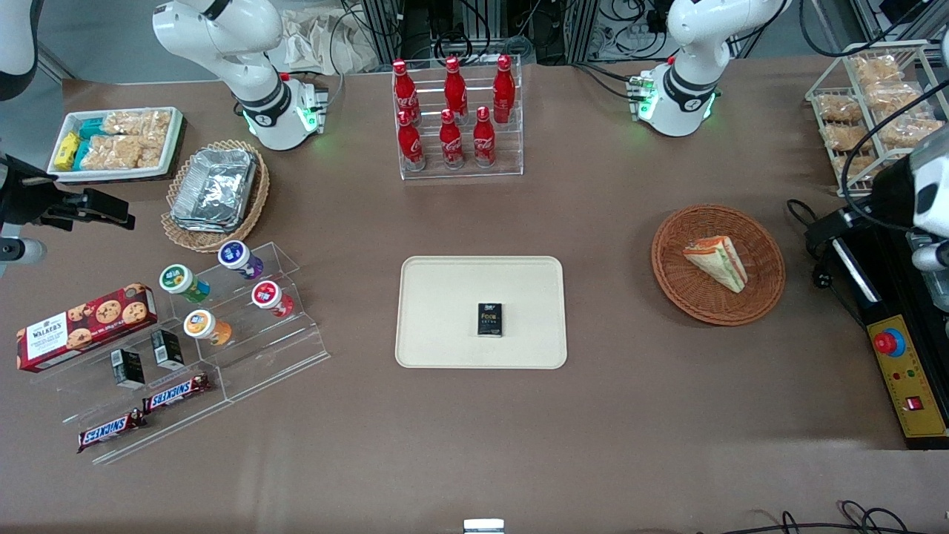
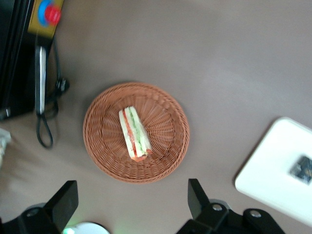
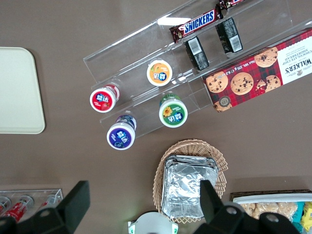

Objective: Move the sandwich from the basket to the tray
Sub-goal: 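Move the left gripper over the sandwich in the wicker basket, then lower the left gripper and close it on the wrapped sandwich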

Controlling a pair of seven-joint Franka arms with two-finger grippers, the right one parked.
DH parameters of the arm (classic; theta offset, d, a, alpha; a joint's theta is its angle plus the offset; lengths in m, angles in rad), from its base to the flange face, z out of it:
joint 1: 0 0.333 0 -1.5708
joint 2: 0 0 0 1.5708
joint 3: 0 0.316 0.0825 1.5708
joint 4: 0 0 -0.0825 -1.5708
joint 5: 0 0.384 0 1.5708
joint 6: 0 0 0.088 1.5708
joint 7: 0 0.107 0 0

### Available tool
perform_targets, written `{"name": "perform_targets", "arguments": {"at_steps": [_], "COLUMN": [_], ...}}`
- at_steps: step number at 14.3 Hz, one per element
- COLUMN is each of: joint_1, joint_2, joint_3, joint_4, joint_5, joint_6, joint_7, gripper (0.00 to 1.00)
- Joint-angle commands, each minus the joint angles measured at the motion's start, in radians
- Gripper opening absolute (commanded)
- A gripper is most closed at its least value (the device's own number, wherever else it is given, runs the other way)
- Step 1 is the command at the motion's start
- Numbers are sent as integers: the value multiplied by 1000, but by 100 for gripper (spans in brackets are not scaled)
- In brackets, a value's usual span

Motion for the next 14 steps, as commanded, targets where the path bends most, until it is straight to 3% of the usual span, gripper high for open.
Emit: {"name": "perform_targets", "arguments": {"at_steps": [1, 5, 9, 14], "joint_1": [2, 4, -4, -4], "joint_2": [-141, -164, -84, -37], "joint_3": [-4, -4, -6, -6], "joint_4": [-292, -561, -652, -821], "joint_5": [19, 10, 17, 22], "joint_6": [207, 464, 625, 870], "joint_7": [-120, -296, -533, -546], "gripper": [100, 100, 100, 100]}}
